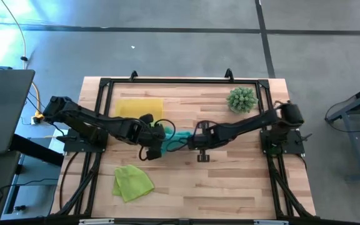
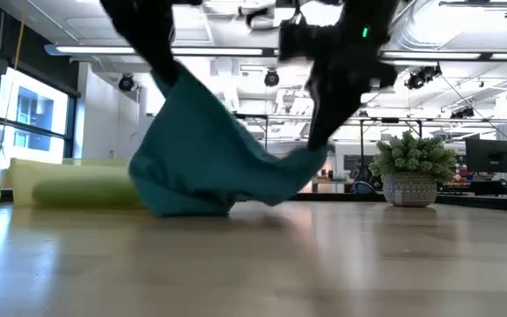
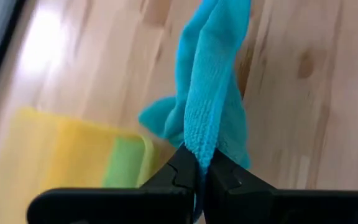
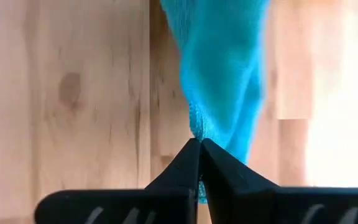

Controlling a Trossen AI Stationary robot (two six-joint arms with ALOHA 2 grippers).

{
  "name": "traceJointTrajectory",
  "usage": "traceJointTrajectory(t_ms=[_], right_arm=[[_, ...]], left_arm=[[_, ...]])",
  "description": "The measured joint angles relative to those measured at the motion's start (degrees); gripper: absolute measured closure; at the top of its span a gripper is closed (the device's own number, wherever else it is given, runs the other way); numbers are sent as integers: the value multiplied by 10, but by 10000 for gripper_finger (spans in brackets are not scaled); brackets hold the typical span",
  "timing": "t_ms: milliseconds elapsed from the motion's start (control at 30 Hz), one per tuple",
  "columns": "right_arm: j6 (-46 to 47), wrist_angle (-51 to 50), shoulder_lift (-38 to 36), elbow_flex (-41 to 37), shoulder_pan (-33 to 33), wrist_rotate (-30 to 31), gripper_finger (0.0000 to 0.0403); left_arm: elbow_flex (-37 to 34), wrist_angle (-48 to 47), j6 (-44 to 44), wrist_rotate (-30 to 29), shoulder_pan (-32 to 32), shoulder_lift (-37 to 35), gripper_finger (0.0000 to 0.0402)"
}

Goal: Roll microfiber towels into tight, uniform cylinder then place into a basket
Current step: Fold the blue microfiber towel

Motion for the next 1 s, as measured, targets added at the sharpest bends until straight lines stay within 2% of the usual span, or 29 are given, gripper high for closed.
traceJointTrajectory(t_ms=[167, 300, 400, 600, 633, 667, 733, 800, 867, 933, 1000], right_arm=[[10, -40, -77, 0, 13, 21, 402], [20, -58, -145, 1, 33, 68, 402], [20, -73, -186, 1, 47, 142, 402], [22, -128, -219, 1, 54, 376, 403], [25, -135, -222, 1, 52, 385, 403], [28, -136, -224, 1, 51, 368, 403], [25, -136, -230, 1, 51, 268, 403], [12, -141, -233, 1, 54, 143, 403], [-4, -154, -233, 1, 61, 71, 403], [-22, -163, -235, 1, 67, 82, 403], [-35, -176, -235, 1, 69, 158, 403]], left_arm=[[46, 0, 106, -24, 0, 0, 401], [80, 2, 194, -68, 0, 0, 401], [99, 5, 257, -117, 0, 0, 401], [110, 71, 330, -267, 18, 0, 402], [110, 87, 330, -285, 23, 0, 401], [110, 100, 321, -291, 26, 0, 401], [110, 110, 284, -259, 30, 0, 401], [110, 112, 255, -159, 30, 0, 401], [110, 111, 260, -48, 29, 0, 401], [110, 112, 299, 8, 29, 0, 401], [110, 113, 341, -17, 31, 0, 401]])
